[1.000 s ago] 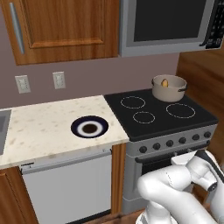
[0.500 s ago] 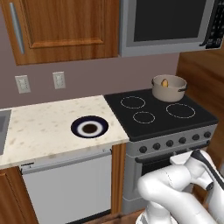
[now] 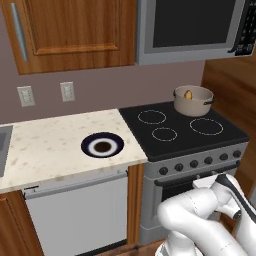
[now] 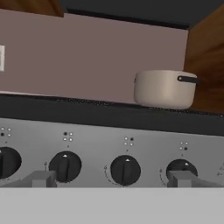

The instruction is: Retrieve the frozen meat and place it in the pot on a burner. Then turn the burner on.

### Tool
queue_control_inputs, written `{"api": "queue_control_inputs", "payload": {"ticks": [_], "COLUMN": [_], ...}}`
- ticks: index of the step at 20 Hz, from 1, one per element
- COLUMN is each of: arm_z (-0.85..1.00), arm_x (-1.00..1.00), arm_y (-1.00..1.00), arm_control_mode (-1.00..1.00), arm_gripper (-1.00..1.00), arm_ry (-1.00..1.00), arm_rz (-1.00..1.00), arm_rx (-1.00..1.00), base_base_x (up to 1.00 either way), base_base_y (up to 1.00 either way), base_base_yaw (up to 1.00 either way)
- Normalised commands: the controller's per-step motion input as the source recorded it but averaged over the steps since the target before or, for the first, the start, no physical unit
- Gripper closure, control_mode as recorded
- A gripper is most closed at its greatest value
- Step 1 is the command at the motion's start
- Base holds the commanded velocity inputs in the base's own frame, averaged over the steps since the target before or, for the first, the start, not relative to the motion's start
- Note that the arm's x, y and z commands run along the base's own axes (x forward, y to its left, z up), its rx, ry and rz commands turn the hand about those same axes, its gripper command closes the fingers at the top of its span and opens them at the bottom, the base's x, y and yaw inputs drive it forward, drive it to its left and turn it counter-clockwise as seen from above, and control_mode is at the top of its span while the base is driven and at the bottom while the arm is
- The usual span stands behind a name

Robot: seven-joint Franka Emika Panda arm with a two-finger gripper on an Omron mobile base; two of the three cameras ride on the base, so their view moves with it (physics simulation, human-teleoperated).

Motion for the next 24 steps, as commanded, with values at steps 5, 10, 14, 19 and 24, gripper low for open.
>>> {"api": "queue_control_inputs", "payload": {"ticks": [5, 10, 14, 19, 24], "arm_z": [-0.15, -0.17, -0.09, 0.00, 0.00], "arm_x": [0.00, 0.06, 0.10, 0.15, 0.09], "arm_y": [0.00, -0.10, -0.16, -0.08, 0.00], "arm_control_mode": [-1.00, -1.00, -1.00, -1.00, -1.00], "arm_gripper": [-1.00, -1.00, -1.00, -1.00, -1.00], "arm_ry": [0.00, 0.01, 0.00, 0.04, 0.05], "arm_rz": [0.00, 0.00, 0.00, 0.00, 0.00], "arm_rx": [0.03, 0.04, 0.01, 0.00, 0.00], "base_base_x": [0.00, 0.00, 0.00, 0.00, 0.00], "base_base_y": [0.00, 0.00, 0.00, 0.00, 0.00], "base_base_yaw": [0.00, 0.00, 0.00, 0.00, 0.00]}}
